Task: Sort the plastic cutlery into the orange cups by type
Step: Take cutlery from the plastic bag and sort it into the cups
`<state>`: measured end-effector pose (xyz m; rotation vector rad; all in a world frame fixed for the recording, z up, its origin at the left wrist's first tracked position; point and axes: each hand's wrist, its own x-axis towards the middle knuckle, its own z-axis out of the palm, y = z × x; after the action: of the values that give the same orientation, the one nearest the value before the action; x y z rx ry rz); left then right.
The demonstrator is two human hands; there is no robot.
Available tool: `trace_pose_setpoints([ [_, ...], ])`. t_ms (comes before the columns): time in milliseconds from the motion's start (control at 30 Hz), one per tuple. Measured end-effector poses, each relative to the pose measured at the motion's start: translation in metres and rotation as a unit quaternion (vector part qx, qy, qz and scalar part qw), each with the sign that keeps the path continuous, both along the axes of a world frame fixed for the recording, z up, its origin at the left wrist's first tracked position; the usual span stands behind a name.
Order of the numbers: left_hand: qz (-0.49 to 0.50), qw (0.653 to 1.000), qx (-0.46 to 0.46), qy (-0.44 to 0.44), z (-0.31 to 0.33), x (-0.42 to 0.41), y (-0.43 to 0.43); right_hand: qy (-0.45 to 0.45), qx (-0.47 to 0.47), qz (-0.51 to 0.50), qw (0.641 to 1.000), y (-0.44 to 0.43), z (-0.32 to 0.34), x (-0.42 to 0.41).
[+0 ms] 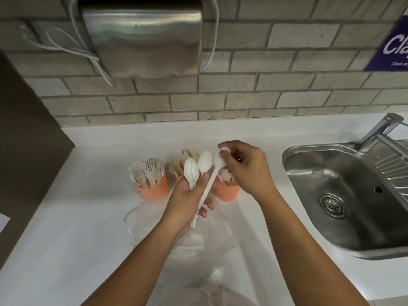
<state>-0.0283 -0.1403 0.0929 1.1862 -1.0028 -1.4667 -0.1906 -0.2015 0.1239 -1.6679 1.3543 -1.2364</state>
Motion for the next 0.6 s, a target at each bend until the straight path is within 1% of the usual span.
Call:
trace_pose_setpoints([
  [133,0.048,0.998,0.03,-0.002,-0.007,0.004,-0.001,-0.051,-0.061,-0.083,0.993,-0.008,0.008,-0.017],
  [200,0.063,0.997,0.038,-0.009,-0.009,0.005,-0.001,-0.038,-0.1,-0.118,0.987,-0.013,0.01,-0.028],
  [300,0.073,0.995,0.062,-0.006,-0.009,0.005,-0.003,0.042,-0.158,-0.141,0.976,-0.016,0.003,-0.042],
  [400,0.069,0.994,0.086,0.016,-0.007,0.003,-0.003,0.147,-0.195,-0.126,0.962,-0.019,-0.014,-0.047],
  [467,0.062,0.995,0.084,0.012,-0.005,0.002,-0.002,0.199,-0.195,-0.1,0.955,-0.017,-0.027,-0.045],
  [600,0.056,0.996,0.067,-0.007,-0.003,0.0,0.001,0.258,-0.171,-0.09,0.947,-0.011,-0.049,-0.036],
])
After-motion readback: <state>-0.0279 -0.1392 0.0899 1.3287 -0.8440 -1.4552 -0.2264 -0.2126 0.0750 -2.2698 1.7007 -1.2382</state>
